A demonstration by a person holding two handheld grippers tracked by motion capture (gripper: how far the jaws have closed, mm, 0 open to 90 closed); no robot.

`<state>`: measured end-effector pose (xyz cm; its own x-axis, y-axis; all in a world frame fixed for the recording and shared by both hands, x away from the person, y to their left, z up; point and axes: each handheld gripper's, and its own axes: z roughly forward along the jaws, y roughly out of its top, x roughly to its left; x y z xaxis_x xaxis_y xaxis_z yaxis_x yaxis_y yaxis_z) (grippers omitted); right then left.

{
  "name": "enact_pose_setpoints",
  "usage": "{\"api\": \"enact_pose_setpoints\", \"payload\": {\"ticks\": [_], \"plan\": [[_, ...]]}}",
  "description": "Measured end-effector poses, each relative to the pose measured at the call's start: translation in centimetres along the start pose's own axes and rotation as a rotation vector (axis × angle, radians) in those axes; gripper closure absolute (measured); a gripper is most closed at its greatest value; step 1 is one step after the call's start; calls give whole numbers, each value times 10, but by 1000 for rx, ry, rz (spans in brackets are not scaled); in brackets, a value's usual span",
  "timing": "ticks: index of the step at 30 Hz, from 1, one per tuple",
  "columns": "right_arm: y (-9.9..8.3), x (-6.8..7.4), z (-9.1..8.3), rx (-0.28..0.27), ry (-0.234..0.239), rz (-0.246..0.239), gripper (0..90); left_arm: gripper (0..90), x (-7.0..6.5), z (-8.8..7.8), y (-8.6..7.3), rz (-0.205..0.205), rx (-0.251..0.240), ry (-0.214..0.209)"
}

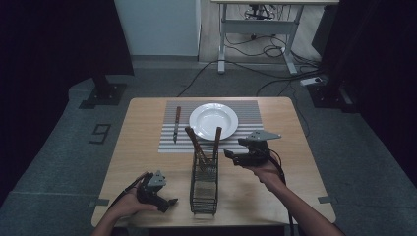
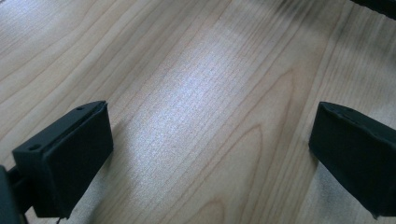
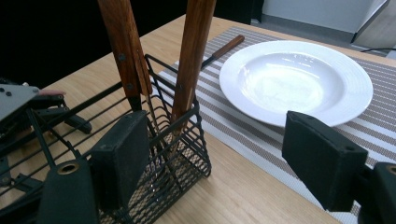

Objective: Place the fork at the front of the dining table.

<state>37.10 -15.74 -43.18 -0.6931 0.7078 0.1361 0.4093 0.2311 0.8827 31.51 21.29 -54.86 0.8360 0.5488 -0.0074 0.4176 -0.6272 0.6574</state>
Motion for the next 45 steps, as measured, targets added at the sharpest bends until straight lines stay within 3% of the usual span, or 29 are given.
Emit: {"api": "enact_pose_setpoints", "payload": {"ticks": [20,30,38,45], "plan": [[15,9,24,1,27,-25,268,0,0,0,0,1,0,-1],[22,4,43,-4,26,-36,388,0,0,0,0,1,0,0],[23,-1,50,-34,52,-17,475,0,0,0,0,2,1,-1],[23,-3,52,-28,74,-24,564,0,0,0,0,2,2,-1]]}}
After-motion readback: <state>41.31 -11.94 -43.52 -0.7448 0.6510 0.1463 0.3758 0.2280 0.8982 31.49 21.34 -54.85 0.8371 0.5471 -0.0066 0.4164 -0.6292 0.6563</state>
